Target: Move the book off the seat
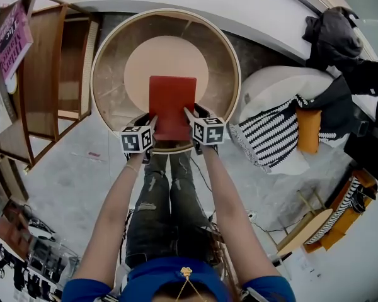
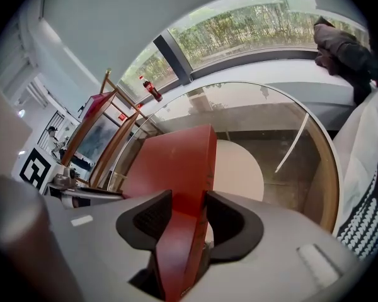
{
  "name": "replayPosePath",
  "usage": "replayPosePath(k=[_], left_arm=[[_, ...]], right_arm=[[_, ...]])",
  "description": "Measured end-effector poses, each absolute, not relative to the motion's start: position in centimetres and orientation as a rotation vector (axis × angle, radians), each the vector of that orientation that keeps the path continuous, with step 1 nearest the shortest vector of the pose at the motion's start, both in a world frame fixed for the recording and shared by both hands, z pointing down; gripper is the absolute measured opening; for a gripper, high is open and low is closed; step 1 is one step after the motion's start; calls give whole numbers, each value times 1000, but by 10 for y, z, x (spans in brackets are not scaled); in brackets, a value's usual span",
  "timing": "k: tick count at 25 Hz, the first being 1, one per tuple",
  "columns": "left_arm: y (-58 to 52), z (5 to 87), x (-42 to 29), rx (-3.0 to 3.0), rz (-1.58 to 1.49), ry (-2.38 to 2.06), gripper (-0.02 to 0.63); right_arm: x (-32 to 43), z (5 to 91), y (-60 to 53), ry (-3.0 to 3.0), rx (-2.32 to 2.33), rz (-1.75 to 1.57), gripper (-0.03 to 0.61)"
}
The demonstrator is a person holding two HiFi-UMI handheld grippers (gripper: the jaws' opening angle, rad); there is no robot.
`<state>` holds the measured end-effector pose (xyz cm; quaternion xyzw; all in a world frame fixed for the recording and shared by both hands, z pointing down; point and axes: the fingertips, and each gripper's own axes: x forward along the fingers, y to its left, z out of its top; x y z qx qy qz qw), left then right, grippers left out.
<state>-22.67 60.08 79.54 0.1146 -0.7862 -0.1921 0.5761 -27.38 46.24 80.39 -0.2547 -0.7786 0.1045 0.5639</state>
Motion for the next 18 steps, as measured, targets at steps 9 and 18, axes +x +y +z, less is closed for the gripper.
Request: replayPosePath(k=[9, 18], left_arm=[[599, 796, -228, 303, -416, -1814, 110], [599, 798, -227, 293, -409, -1817, 110]], right_arm=[[-273, 804, 464, -1820, -590, 243, 172], [-273, 805, 462, -1819, -593, 242, 170]])
